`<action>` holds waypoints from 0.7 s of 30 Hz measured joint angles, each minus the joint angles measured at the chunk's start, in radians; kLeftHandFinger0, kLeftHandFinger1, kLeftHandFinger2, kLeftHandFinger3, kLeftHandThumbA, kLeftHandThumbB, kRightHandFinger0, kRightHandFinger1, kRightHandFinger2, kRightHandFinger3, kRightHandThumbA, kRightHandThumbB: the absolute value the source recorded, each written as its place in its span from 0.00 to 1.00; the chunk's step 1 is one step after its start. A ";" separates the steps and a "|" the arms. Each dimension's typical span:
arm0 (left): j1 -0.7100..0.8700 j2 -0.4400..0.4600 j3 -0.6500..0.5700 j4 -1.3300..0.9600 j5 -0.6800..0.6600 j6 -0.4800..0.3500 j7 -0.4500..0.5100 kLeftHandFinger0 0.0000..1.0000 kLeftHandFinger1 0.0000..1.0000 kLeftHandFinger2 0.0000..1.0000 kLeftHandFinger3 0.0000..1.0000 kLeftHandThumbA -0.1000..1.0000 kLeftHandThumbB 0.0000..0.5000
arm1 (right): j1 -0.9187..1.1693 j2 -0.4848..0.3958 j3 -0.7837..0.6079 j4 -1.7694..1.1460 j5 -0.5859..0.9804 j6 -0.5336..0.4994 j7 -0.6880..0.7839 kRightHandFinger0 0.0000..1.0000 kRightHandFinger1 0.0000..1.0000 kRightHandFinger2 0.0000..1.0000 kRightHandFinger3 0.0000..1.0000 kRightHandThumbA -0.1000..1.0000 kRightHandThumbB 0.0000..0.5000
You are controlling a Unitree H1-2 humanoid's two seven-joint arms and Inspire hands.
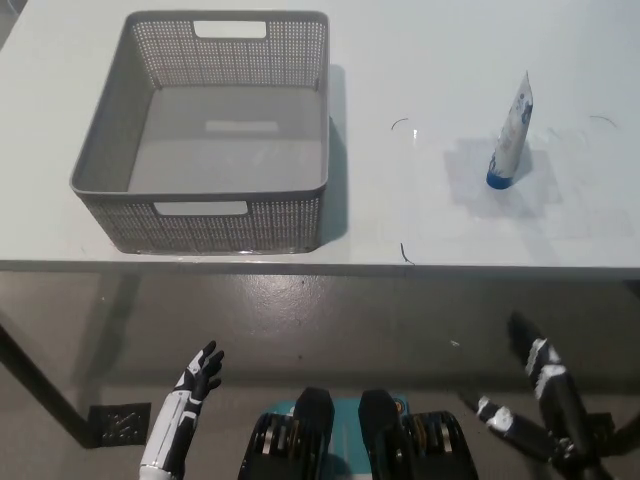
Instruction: Use the right hand to pick up a shampoo and place it into a container on the left side
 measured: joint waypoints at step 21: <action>0.014 0.001 0.000 0.001 0.007 -0.021 0.001 1.00 1.00 1.00 1.00 1.00 0.43 | -0.299 -0.031 -0.107 -0.017 -0.062 0.037 -0.065 1.00 1.00 1.00 1.00 0.98 0.66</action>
